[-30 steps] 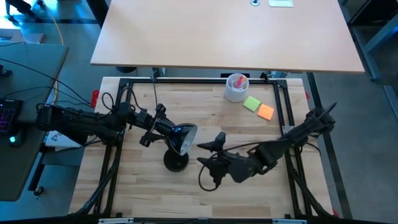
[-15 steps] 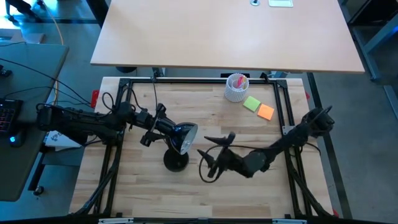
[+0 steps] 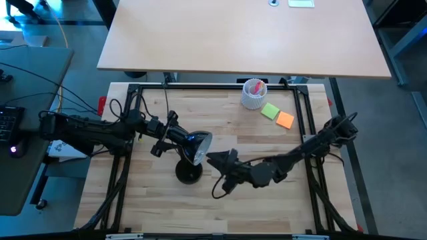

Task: Screw lightbulb
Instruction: Insert the lightbulb into the lamp

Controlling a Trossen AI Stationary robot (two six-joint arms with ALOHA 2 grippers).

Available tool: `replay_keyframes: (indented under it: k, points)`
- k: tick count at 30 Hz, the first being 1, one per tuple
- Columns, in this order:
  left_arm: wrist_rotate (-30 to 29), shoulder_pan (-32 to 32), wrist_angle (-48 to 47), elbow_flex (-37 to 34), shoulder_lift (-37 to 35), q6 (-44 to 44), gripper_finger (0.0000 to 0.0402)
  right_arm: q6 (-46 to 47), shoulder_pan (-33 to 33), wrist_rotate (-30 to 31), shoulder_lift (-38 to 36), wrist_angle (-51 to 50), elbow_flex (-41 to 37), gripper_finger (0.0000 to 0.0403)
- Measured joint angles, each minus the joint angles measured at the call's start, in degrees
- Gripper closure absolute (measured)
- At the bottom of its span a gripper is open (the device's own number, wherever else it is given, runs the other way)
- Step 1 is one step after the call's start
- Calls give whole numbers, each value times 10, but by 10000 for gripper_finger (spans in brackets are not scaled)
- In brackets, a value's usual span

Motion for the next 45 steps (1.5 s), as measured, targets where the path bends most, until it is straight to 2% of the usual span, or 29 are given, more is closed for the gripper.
replay_keyframes:
  k: [3, 7, 12, 17, 25, 37, 41, 45]
  points:
    - [0, 0, 0, 0, 0, -1, 120, -42, -19, -12, 0, -25, 3, 140]
    - [0, 0, -4, 1, 0, 0, 120, -51, -48, -14, 0, -23, 4, 140]
    - [0, 0, -7, 1, 0, 5, 120, -81, -70, -68, 0, -23, 4, 140]
    - [0, 0, -15, 1, 0, 7, 120, -56, -88, -96, 0, -23, 4, 140]
    - [0, 0, -16, 1, 0, 7, 134, 152, -102, -109, 0, -25, 25, 140]
    - [-2, 0, -18, 1, 0, 8, 162, 629, -92, -103, -3, -27, 39, 140]
    - [-6, 0, -30, 1, 0, 7, 168, 654, -57, -72, -24, -33, 39, 140]
    - [-48, 0, -85, 1, -2, 5, 175, 608, -3, 8, -48, -59, 39, 140]
